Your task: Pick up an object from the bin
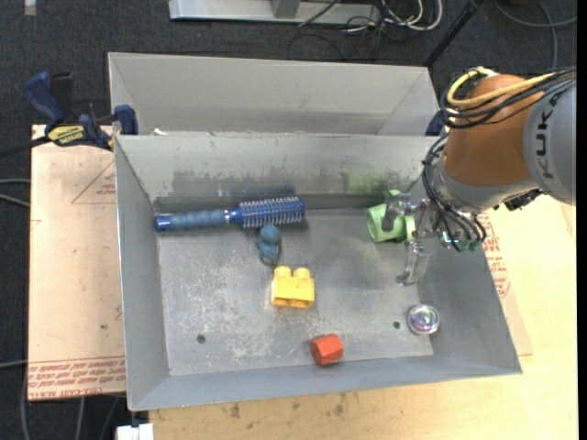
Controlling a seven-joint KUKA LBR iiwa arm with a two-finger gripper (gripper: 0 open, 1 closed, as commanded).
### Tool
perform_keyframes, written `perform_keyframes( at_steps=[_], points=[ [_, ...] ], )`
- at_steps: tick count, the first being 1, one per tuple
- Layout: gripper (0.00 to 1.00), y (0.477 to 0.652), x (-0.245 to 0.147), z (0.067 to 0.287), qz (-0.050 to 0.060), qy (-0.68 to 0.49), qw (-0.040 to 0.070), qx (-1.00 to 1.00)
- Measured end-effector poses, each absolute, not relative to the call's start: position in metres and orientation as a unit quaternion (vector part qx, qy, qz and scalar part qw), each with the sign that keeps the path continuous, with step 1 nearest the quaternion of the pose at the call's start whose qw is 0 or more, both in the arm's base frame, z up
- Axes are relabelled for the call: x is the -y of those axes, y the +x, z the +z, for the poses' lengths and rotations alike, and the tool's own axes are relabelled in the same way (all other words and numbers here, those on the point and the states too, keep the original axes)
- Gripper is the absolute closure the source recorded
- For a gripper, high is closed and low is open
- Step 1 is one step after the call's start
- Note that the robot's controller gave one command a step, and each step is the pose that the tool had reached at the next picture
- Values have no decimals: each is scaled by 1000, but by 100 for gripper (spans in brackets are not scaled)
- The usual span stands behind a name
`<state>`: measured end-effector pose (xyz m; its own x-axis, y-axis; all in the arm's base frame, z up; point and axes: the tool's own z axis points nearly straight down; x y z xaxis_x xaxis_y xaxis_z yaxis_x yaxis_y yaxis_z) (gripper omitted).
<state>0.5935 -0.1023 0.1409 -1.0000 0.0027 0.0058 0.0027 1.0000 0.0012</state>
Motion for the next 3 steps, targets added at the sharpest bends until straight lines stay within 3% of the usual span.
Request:
perform_keyframes(
  at_steps=[1,2,3],
  points=[
    [0,479,115,95,0,106,-2,994],
    [0,506,154,95,1,223,-2,975],
    [0,512,148,69,-5,257,0,966]
  ],
)
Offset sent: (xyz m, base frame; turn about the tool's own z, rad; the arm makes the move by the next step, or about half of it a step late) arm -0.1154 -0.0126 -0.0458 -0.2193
